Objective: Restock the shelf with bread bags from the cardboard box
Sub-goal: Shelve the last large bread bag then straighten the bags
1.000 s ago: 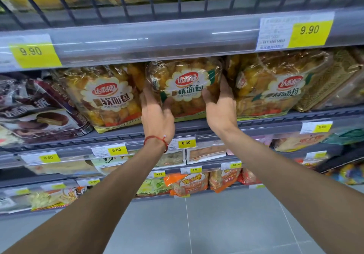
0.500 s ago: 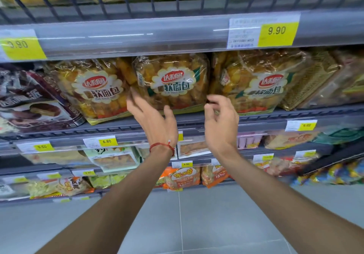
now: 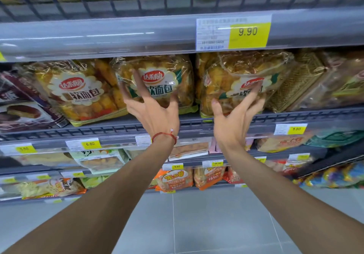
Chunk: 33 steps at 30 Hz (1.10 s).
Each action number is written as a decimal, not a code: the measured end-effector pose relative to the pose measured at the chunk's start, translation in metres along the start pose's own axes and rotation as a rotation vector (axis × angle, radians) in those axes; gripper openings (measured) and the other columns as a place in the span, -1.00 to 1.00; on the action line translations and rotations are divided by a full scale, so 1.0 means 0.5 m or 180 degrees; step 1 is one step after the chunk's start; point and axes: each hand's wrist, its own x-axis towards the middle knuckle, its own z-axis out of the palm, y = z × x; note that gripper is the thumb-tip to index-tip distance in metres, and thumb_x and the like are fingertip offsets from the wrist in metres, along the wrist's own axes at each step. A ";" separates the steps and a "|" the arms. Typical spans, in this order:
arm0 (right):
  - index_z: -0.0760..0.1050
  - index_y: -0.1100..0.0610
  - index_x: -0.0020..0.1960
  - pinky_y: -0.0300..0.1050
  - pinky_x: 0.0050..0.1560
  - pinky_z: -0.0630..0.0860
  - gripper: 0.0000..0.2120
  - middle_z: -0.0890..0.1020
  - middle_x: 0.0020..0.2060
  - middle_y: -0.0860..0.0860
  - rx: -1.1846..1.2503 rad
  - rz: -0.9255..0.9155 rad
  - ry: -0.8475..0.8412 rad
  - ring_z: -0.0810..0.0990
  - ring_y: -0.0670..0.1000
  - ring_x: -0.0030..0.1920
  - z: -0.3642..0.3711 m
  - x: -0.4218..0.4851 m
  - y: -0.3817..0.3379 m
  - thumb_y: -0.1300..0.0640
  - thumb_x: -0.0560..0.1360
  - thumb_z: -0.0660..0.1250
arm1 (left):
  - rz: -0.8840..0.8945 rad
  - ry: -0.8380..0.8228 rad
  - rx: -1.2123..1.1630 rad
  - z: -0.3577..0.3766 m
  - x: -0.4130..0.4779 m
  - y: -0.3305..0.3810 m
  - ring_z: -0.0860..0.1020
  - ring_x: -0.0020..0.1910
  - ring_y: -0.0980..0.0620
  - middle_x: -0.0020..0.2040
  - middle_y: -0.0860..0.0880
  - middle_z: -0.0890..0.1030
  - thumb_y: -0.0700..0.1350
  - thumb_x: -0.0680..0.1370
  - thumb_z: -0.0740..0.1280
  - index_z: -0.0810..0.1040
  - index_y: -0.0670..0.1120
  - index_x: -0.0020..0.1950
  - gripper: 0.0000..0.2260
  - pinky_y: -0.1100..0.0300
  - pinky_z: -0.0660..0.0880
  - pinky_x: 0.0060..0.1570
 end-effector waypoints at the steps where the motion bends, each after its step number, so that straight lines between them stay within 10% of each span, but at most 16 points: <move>1: -0.25 -0.07 0.67 0.14 0.48 0.23 -0.04 -0.22 0.64 0.13 -0.0105 -0.0022 0.0002 0.02 0.23 0.62 0.002 0.002 0.002 -0.04 0.59 0.41 | 0.0013 0.0028 -0.0021 0.005 0.005 -0.001 0.09 0.51 -0.18 0.58 -0.12 -0.04 -0.01 0.36 0.49 0.05 0.17 0.60 -0.08 0.15 0.21 0.37; 9: -0.10 0.09 0.67 0.21 0.41 0.21 -0.11 -0.02 0.64 0.16 -0.0848 0.0026 0.0190 0.33 0.26 0.46 0.022 0.013 0.004 -0.18 0.58 0.34 | 0.0144 0.0138 0.0024 0.023 0.012 -0.006 0.10 0.49 -0.18 0.59 -0.12 -0.03 0.10 0.39 0.50 0.08 0.11 0.61 -0.10 0.43 0.16 -0.07; 15: -0.24 0.02 0.67 -0.03 0.59 0.00 -0.09 -0.27 0.64 0.11 0.0034 -0.0076 0.0034 -0.14 0.12 0.66 0.031 0.023 0.013 0.01 0.62 0.36 | 0.0215 0.0134 0.0085 0.029 0.016 -0.015 0.13 0.46 -0.21 0.60 -0.12 -0.03 0.14 0.38 0.53 0.07 0.08 0.62 -0.06 0.29 0.20 0.05; 22: -0.24 0.03 0.68 -0.33 0.42 0.00 -0.09 -0.19 0.63 0.15 0.0267 -0.0246 0.0268 -0.09 0.13 0.66 0.051 0.033 0.012 0.11 0.63 0.37 | 0.0221 0.0102 0.0064 0.037 0.026 -0.024 0.09 0.49 -0.20 0.60 -0.10 -0.04 0.13 0.37 0.53 0.06 0.09 0.62 -0.06 0.28 0.25 0.08; 29: -0.20 0.02 0.68 -0.15 0.55 0.03 -0.09 -0.19 0.63 0.10 0.0393 -0.0262 0.0182 -0.10 0.07 0.66 0.037 0.022 0.012 0.04 0.61 0.39 | 0.0234 -0.0040 0.0210 0.022 0.026 -0.023 0.11 0.49 -0.22 0.60 -0.15 -0.03 0.09 0.37 0.51 0.06 0.05 0.62 -0.06 0.40 0.11 0.04; 33: -0.12 -0.04 0.68 -0.37 0.36 0.08 -0.11 -0.17 0.64 0.13 0.0353 -0.0035 -0.0072 -0.05 -0.06 0.56 -0.008 0.005 -0.001 0.12 0.60 0.41 | 0.0170 -0.0321 0.0479 -0.011 0.001 -0.017 0.08 0.52 -0.24 0.59 -0.15 -0.08 0.00 0.37 0.44 -0.01 0.19 0.61 -0.08 0.09 0.25 0.33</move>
